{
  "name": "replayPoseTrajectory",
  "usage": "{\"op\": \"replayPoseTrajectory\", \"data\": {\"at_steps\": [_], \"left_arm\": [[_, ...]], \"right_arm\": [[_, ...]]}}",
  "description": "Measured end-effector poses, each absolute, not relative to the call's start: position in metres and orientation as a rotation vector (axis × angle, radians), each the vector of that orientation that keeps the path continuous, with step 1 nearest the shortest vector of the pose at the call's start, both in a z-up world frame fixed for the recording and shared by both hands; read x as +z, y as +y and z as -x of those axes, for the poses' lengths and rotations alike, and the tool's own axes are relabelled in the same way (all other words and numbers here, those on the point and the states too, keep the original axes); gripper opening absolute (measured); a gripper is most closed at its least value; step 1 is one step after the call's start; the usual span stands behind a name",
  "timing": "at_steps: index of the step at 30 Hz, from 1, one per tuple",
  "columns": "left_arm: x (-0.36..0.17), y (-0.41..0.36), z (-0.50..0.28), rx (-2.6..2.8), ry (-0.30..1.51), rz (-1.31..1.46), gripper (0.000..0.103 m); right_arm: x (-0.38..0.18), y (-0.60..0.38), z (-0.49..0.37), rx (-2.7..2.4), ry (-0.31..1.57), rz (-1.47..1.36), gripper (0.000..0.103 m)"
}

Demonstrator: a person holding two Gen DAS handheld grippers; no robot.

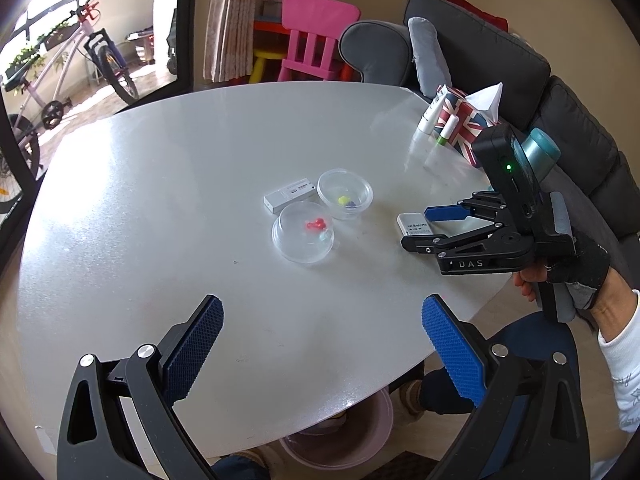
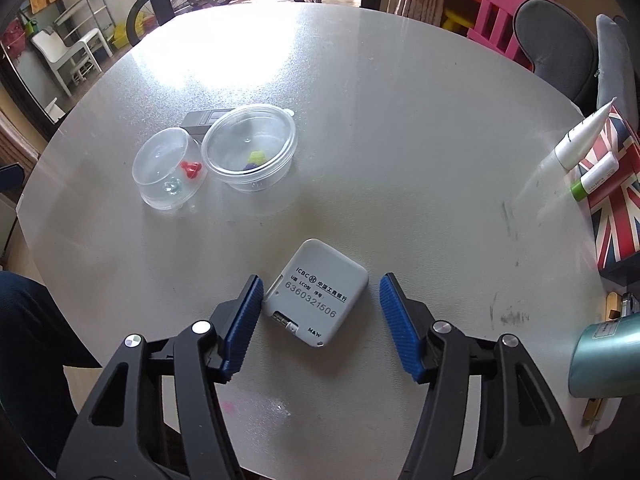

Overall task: Collect trash
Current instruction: 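Grasp the white printed card box with the right tool, then grasp the clear plastic container with the left tool while the right tool holds the card box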

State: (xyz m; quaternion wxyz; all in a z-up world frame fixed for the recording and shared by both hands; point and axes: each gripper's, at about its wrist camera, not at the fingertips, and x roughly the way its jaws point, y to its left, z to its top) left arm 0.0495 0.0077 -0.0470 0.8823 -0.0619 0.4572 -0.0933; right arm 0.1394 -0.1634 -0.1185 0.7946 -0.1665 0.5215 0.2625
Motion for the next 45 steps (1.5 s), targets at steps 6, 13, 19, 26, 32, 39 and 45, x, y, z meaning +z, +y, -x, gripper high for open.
{"op": "replayPoseTrajectory", "data": {"at_steps": [6,13,19,26,32,39,45], "left_arm": [[-0.048,0.007,-0.052,-0.199,0.954,0.129,0.096],[-0.049,0.004,-0.058,-0.204,0.954,0.128,0.096],[-0.048,0.0,-0.062,-0.212,0.955,0.125,0.096],[-0.047,-0.003,-0.064,-0.214,0.958,0.12,0.096],[-0.05,-0.004,-0.071,-0.21,0.965,0.114,0.096],[-0.057,-0.007,-0.084,-0.209,0.976,0.109,0.096],[-0.066,-0.008,-0.099,-0.2,0.991,0.103,0.096]], "right_arm": [[-0.118,-0.166,-0.139,0.555,1.121,0.344,0.053],[-0.107,-0.172,-0.134,0.547,1.105,0.31,0.043],[-0.106,-0.174,-0.136,0.548,1.113,0.279,0.042],[-0.106,-0.171,-0.136,0.547,1.107,0.27,0.042],[-0.099,-0.173,-0.133,0.546,1.09,0.263,0.041],[-0.091,-0.179,-0.131,0.549,1.071,0.241,0.04],[-0.084,-0.186,-0.13,0.55,1.051,0.224,0.04]]}}
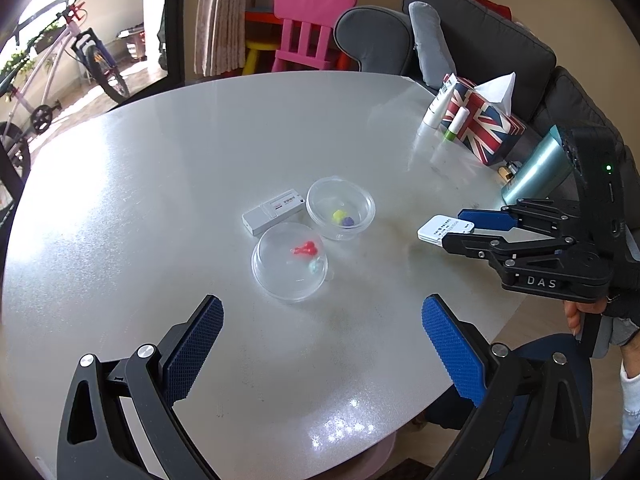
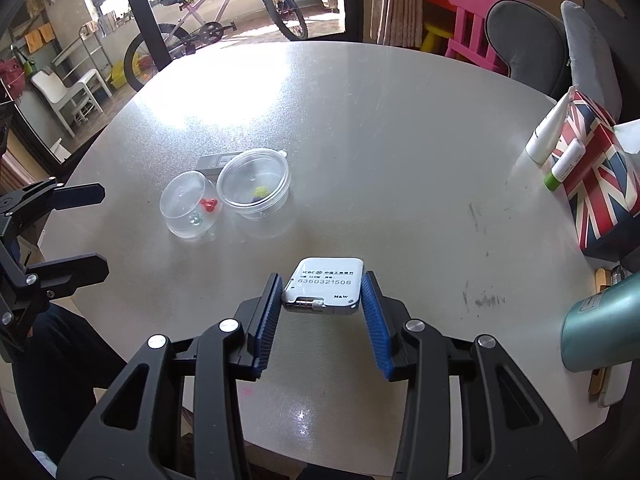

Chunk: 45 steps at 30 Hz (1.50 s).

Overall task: Collect trash
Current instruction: 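Grasp the clear plastic container with the left tool while the right tool holds the card box, then carry both items to the pink bin and open the right tool over it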

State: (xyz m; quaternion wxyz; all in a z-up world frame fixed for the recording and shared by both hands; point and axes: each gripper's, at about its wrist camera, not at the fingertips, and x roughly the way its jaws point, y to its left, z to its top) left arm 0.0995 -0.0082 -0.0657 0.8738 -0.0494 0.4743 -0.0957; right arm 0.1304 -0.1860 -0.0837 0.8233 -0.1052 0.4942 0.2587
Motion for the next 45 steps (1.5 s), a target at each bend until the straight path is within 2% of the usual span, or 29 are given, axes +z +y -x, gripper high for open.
{"op": "replayPoseTrajectory", "data": {"at_steps": [20,22,23,24,25,27,45], "left_arm": [[-0.099,-0.007,-0.144,-0.143,1.05,0.071,0.095],[-0.101,-0.008,-0.147,-0.141,1.056,0.065,0.089],[-0.103,-0.008,-0.148,-0.14,1.062,0.062,0.078],[-0.104,-0.008,-0.149,-0.137,1.068,0.058,0.071],[-0.105,-0.008,-0.15,-0.14,1.073,0.058,0.069],[-0.108,-0.009,-0.15,-0.142,1.081,0.049,0.054],[-0.08,-0.009,-0.116,-0.176,1.028,0.053,0.053]], "right_arm": [[-0.074,-0.198,-0.132,0.558,1.032,0.197,0.04],[-0.074,-0.198,-0.133,0.559,1.031,0.196,0.04],[-0.074,-0.198,-0.133,0.56,1.03,0.196,0.04],[-0.074,-0.198,-0.132,0.561,1.029,0.197,0.04],[-0.073,-0.198,-0.132,0.562,1.028,0.196,0.04],[-0.073,-0.198,-0.132,0.564,1.024,0.196,0.04],[-0.062,-0.184,-0.115,0.604,0.998,0.214,0.04]]}}
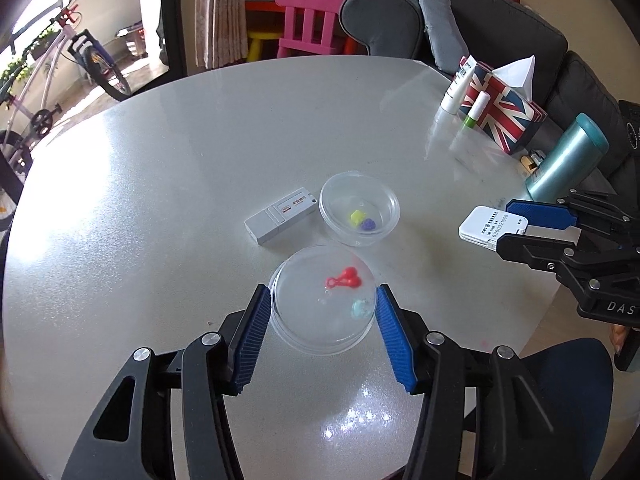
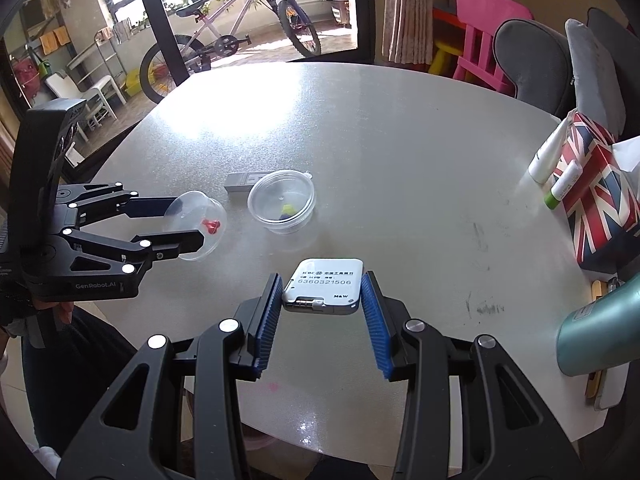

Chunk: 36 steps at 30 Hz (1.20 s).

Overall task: Collect trash
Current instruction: 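Carry both items to the pink bin and open the right tool over it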

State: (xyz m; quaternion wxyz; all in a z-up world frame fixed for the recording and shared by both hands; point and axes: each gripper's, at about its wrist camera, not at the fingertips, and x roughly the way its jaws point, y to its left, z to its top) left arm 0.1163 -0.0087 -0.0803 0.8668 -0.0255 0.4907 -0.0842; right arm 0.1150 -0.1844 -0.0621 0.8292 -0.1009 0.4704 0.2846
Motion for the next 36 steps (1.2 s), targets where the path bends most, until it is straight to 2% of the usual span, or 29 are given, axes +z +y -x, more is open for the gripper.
{"op": "replayPoseTrajectory", "data": {"at_steps": [17,36], "left_arm": [[-0.039,-0.009,-0.027,-0.192,0.962,0.044,0.053],[-0.031,-0.007,0.05,-0.174,0.95,0.061,0.053]], "right_arm": [[-0.033,-0.178,-0.044,0.701,0.94,0.249,0.04],[-0.025,-0.166,0.046,0.847,0.939,0.279,0.041]]}}
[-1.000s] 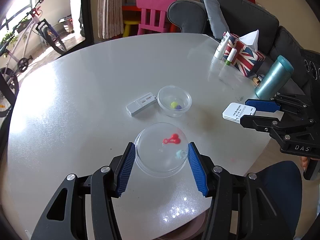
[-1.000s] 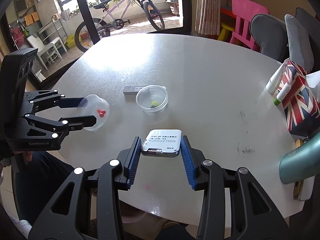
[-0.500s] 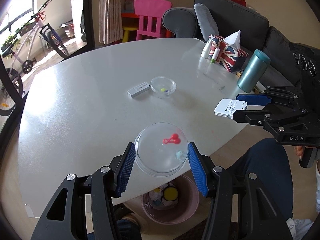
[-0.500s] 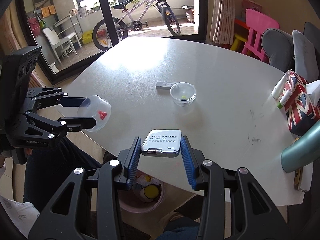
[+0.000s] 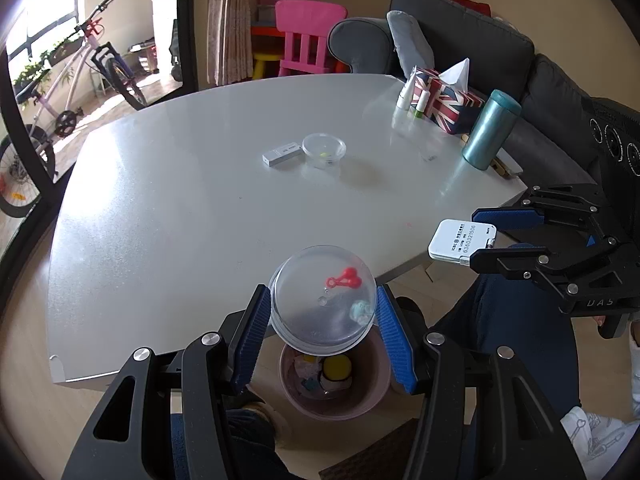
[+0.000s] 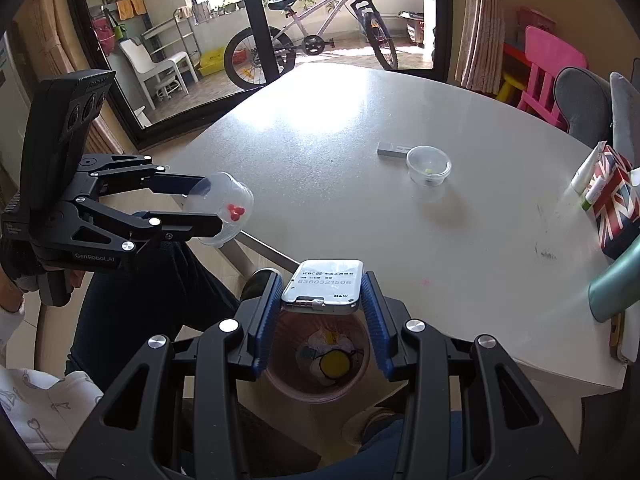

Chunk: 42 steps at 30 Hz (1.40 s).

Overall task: Collect trash
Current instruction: 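Carry both items to the pink bin and open the right tool over it, then hold the clear container above the pink bin with the left tool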

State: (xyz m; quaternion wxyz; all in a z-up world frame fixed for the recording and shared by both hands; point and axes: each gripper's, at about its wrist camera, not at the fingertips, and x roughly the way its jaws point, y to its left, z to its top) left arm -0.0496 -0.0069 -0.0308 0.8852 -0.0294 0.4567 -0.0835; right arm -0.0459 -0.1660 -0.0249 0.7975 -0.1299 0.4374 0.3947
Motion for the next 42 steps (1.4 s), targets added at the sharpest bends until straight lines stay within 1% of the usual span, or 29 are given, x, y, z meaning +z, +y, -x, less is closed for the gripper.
{"op": "replayPoseTrajectory", "data": {"at_steps": [13,15,16,17,18,20,31,42], "left_arm": [[-0.033,-0.003,0.068,-0.164,0.954,0.083,0.053],[-0.032,-0.003,0.068,-0.164,0.953,0.084,0.053],[-0.033,-0.002,0.068,-0.165,0.953,0.084,0.053],[-0.033,-0.002,0.068,-0.166,0.953,0.083,0.053],[-0.033,-0.003,0.067,-0.168,0.954,0.084,0.053],[-0.033,-0.003,0.068,-0.172,0.955,0.085,0.053],[-0.034,-0.005,0.066,-0.194,0.962,0.08,0.053],[-0.037,-0.016,0.066,-0.234,0.98,0.068,0.053]], "right_arm": [[-0.034,-0.154,0.067,0.89,0.963,0.28,0.042],[-0.034,-0.155,0.064,0.886,0.96,0.277,0.057],[-0.033,-0.156,0.063,0.883,0.956,0.272,0.069],[-0.032,-0.157,0.062,0.881,0.955,0.266,0.074],[-0.032,-0.157,0.061,0.876,0.955,0.265,0.075],[-0.031,-0.159,0.059,0.864,0.953,0.26,0.083],[-0.03,-0.167,0.051,0.816,0.955,0.241,0.09],[-0.024,-0.184,0.043,0.759,0.939,0.213,0.09]]}}
